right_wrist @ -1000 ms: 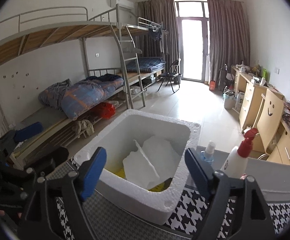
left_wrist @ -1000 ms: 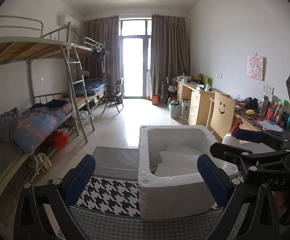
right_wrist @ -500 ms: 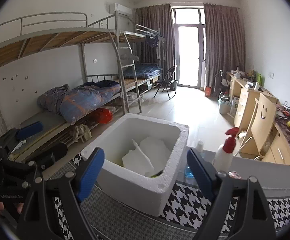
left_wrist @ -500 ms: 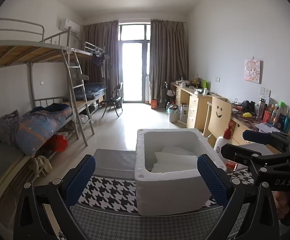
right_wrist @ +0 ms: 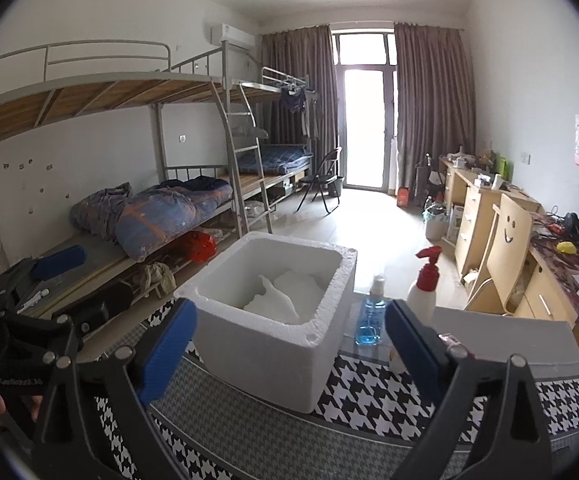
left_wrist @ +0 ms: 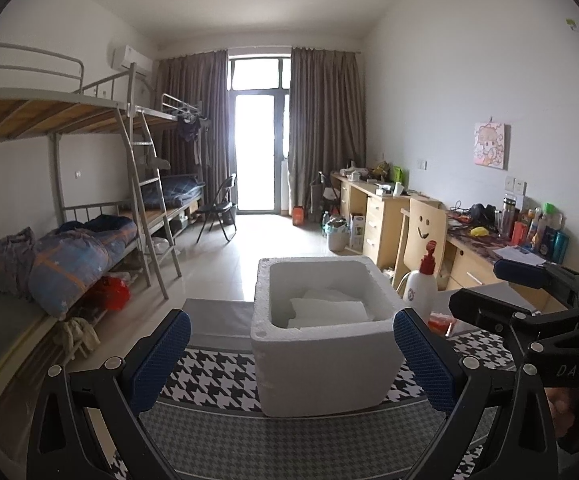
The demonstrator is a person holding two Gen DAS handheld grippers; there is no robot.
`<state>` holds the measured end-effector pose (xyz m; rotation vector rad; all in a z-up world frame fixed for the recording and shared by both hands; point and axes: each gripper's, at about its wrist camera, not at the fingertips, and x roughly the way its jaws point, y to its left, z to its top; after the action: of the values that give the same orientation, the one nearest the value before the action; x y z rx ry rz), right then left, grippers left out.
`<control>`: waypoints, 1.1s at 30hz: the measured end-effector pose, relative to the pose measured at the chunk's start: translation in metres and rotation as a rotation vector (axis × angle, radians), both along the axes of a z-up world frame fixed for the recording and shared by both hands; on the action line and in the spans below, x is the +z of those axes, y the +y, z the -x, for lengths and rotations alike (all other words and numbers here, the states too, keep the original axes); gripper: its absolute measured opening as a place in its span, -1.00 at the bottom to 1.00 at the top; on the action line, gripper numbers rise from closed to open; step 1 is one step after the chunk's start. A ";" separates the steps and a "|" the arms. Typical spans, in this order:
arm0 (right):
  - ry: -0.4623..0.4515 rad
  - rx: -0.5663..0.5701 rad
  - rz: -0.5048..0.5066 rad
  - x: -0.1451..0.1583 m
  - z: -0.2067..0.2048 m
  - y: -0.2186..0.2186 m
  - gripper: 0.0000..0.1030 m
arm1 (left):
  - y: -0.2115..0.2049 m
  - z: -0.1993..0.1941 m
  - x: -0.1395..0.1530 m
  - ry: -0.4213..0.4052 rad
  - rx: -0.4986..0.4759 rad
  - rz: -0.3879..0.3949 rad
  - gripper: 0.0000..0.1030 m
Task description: Organize soft objects
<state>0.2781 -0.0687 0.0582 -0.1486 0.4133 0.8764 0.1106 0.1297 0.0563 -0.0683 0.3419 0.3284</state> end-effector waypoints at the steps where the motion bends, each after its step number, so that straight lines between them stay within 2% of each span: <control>1: -0.004 -0.004 -0.002 0.000 0.002 -0.002 0.89 | -0.001 0.001 0.000 -0.001 -0.003 0.001 0.98; 12: -0.013 -0.021 -0.033 -0.006 0.026 -0.031 0.89 | -0.018 0.022 -0.008 -0.013 -0.029 0.000 0.98; 33: -0.046 -0.057 -0.066 -0.013 0.058 -0.056 0.89 | -0.035 0.054 -0.011 -0.068 -0.056 -0.028 0.98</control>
<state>0.2197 -0.1247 0.0448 -0.0962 0.3435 0.8277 0.0561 0.0944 0.0451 -0.0419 0.2714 0.2743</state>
